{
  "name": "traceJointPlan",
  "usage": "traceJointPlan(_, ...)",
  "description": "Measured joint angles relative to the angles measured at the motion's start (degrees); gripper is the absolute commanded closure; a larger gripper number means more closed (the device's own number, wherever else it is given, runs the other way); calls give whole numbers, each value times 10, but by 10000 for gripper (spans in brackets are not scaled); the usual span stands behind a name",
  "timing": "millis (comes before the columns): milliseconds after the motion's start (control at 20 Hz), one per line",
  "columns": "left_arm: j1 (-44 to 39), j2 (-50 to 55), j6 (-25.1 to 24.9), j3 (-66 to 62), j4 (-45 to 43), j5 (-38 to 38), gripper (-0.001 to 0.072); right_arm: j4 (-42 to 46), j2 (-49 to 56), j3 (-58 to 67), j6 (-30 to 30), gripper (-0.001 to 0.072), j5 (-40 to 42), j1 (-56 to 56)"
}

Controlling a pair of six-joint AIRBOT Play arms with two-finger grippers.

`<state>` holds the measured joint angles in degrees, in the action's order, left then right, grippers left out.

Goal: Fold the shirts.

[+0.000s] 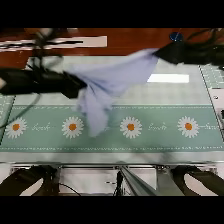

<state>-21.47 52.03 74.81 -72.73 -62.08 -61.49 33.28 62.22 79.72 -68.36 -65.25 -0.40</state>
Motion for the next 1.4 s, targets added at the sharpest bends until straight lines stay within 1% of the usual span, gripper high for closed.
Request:
traceJointPlan(150, 0, -17, 5, -151, -13, -14, 684, -3, -59, 73, -21, 691, 24, -6)
traceJointPlan(300, -3, -23, 7, -259, -7, -34, 684, -6, -99, 137, -48, 691, 47, -8)
traceJointPlan(450, -11, -23, 16, -310, 32, -71, 684, -2, -118, 175, -79, 691, 39, -9)
traceJointPlan(550, -18, -16, 34, -324, 50, -116, 684, 12, -123, 186, -98, 692, 10, -9)
traceJointPlan(650, -26, -4, 53, -328, 62, -165, 684, 48, -126, 192, -120, 692, -27, -9)
traceJointPlan(850, -43, 26, 73, -273, 72, -211, 683, 169, -102, 195, -149, 691, -148, -9)
traceJointPlan(950, -51, 46, 72, -213, 73, -215, 683, 218, -73, 184, -153, 692, -204, -9)
traceJointPlan(1050, -60, 70, 60, -141, 73, -207, 682, 248, -39, 156, -149, 692, -237, -3)
traceJointPlan(1250, -71, 132, 30, -1, 75, -141, 682, 306, 33, 68, -118, 692, -258, 16)
traceJointPlan(1400, -75, 186, 5, 70, 77, -89, 681, 360, 89, 8, -99, 691, -230, 24)
